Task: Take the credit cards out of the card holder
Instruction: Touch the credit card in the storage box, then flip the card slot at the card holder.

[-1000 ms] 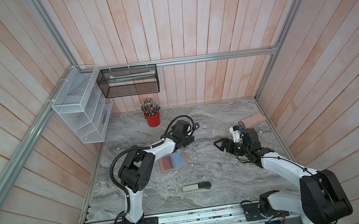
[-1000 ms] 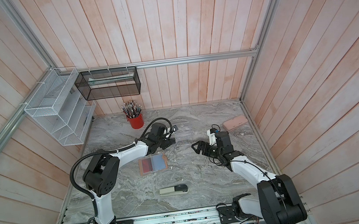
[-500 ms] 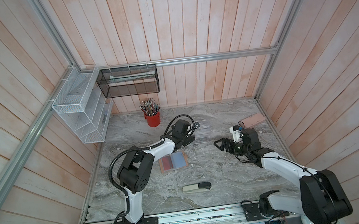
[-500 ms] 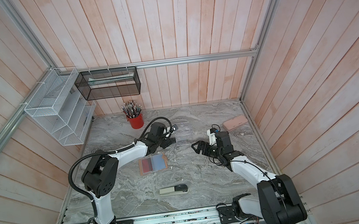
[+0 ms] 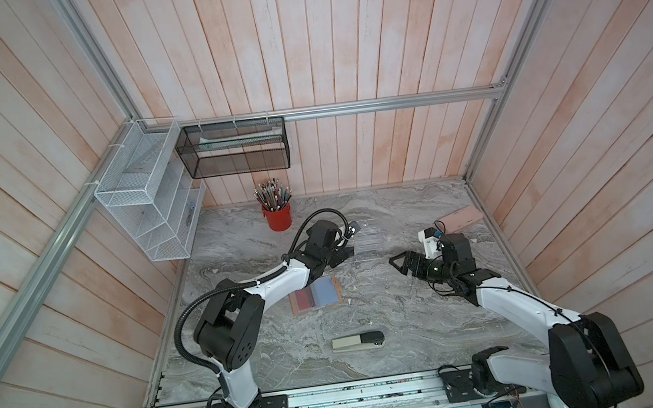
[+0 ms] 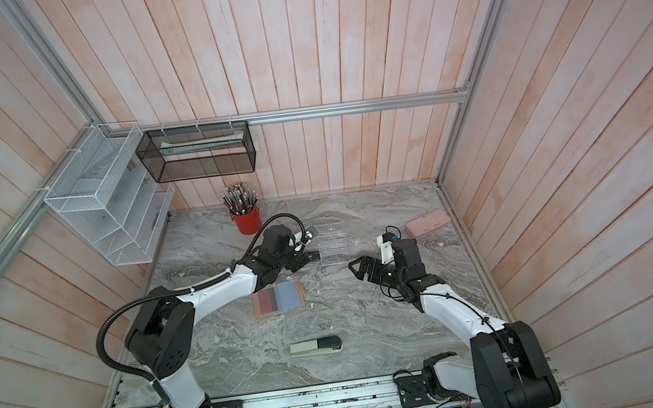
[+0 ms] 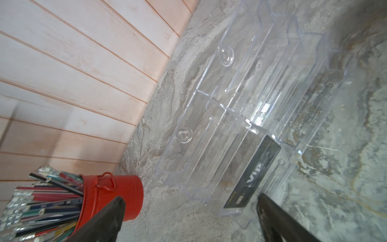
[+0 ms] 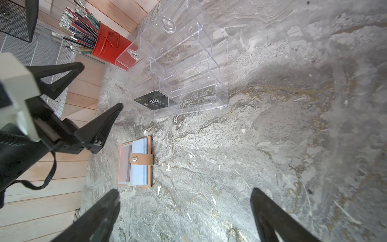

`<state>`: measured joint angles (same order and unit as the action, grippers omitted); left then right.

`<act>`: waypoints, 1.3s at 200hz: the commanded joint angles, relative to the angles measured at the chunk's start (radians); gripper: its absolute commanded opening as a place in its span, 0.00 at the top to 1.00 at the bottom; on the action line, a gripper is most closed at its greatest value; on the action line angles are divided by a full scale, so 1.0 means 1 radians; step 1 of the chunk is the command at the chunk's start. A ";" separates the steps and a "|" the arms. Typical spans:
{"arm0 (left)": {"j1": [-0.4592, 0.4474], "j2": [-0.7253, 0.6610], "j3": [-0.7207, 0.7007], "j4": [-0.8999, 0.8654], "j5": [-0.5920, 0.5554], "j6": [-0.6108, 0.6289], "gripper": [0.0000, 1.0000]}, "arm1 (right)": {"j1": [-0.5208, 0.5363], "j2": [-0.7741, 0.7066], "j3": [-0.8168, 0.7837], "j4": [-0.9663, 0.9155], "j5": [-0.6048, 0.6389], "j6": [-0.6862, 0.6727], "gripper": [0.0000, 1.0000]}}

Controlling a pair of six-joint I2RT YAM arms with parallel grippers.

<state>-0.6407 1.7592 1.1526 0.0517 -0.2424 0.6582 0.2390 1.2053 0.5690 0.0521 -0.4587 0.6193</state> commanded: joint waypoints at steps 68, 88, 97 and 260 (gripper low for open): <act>0.019 -0.291 -0.141 0.114 -0.192 -0.300 0.00 | 0.163 0.002 0.147 -0.168 0.235 -0.082 0.02; 0.061 -0.351 -0.123 -0.042 -0.108 -0.485 0.00 | 0.246 0.033 0.173 -0.173 0.324 -0.088 0.02; 0.082 -0.375 -0.120 -0.104 -0.070 -0.567 0.00 | 0.295 0.054 0.191 -0.179 0.383 -0.100 0.02; 0.434 -0.593 -0.514 -0.170 0.929 -1.467 0.00 | 0.691 0.535 0.481 -0.086 0.548 -0.092 0.02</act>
<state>-0.2256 1.1740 0.6731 -0.2226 0.4812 -0.6849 0.9241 1.7161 1.0306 -0.0792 0.1371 0.5018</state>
